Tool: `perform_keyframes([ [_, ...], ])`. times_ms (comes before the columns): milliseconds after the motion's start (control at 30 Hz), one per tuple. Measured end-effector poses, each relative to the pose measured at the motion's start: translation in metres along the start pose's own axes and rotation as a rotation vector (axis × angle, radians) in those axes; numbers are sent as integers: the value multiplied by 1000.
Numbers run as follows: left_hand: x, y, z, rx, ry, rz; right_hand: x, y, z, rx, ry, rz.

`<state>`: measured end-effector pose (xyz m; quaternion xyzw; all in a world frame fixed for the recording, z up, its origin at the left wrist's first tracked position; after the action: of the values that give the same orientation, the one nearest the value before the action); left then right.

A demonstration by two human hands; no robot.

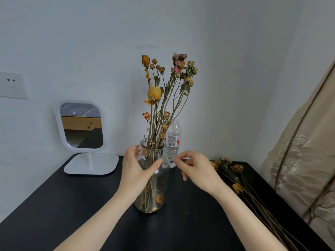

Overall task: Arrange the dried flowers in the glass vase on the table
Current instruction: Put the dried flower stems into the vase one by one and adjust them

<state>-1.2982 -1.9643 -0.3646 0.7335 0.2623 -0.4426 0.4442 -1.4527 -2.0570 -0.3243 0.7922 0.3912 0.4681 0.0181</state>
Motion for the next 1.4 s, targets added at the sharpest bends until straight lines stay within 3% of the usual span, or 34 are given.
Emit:
perform_keyframes([
  [100, 2, -23, -15, -135, 32, 22, -29, -16, 1, 47, -28, 75],
  [200, -7, -54, -19, -175, 108, 178, -55, -33, 2, 103, -67, 143],
  [300, -19, -85, -4, -94, 124, 323, -78, -48, -7, 108, -112, 205],
  [433, -32, -116, 42, 172, 113, 414, -109, -63, -42, 8, -187, 296],
  [600, -32, -136, 127, 462, 118, 250, -152, -78, -104, -203, -280, 457],
  [733, -32, -139, 183, 566, 290, 62, -180, -86, -138, -229, -393, 537],
  [867, -29, -128, 219, 582, 501, -63, -194, -85, -149, -176, -454, 580],
  [1033, -20, -117, 239, 563, 624, -94, -198, -74, -145, -104, -495, 579],
  [1400, -5, -107, 240, 519, 639, -171, -201, -63, -141, -76, -625, 620],
])
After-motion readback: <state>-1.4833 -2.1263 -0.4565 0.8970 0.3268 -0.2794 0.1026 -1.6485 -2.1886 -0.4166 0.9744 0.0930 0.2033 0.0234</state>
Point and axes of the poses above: each hand's wrist, its own y-axis towards the middle knuckle, its own z-axis out of the palm, x = y × z, the point moved 5 cm from there along y, towards the middle knuckle, and after that the axes turned 8 degrees about -x, right-handed, at the moved point
